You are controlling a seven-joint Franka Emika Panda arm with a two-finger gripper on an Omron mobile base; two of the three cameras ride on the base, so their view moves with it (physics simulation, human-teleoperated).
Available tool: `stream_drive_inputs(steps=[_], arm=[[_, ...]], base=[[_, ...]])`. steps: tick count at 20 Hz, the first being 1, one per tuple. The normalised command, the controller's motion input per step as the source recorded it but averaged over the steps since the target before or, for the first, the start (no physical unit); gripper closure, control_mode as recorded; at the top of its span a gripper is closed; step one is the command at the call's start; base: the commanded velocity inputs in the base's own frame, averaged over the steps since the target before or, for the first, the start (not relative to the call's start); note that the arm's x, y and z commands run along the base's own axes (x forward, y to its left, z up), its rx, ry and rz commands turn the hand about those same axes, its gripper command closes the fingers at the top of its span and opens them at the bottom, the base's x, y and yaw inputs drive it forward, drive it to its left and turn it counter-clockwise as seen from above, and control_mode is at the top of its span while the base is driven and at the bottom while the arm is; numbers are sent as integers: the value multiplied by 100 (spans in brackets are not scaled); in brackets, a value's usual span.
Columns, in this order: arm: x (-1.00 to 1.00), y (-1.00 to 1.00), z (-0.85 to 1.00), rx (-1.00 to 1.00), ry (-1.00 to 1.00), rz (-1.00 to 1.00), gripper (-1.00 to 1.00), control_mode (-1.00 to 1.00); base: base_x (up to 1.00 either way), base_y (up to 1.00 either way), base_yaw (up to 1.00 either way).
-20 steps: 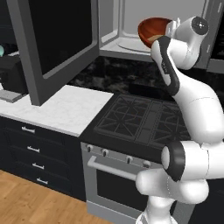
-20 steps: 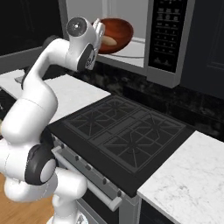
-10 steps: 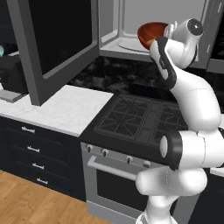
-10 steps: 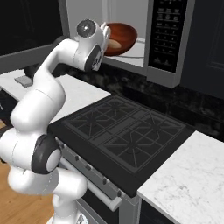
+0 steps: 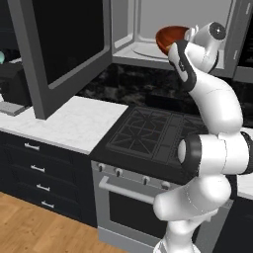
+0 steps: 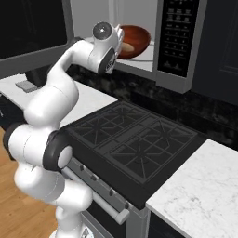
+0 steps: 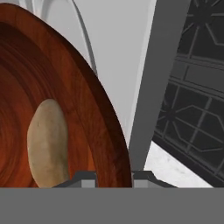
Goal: Pick the sweet potato from the sink and place it in the bowl. Then pick the bowl and place it in the microwave. Then close the microwave door and press the start button.
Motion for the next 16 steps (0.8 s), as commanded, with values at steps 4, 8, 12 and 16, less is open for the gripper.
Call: stream_drive_inputs(steps=[4,8,12,16], arm=[[45,-4,1,0,0,0,100,-100],[54,0,0,0,0,0,100,-100],[59,-3,0,0,0,0,100,-100],[45,-5,-9,0,3,3,100,-100]], base=[[0,0,0],[0,0,0],[0,0,0],[0,0,0]])
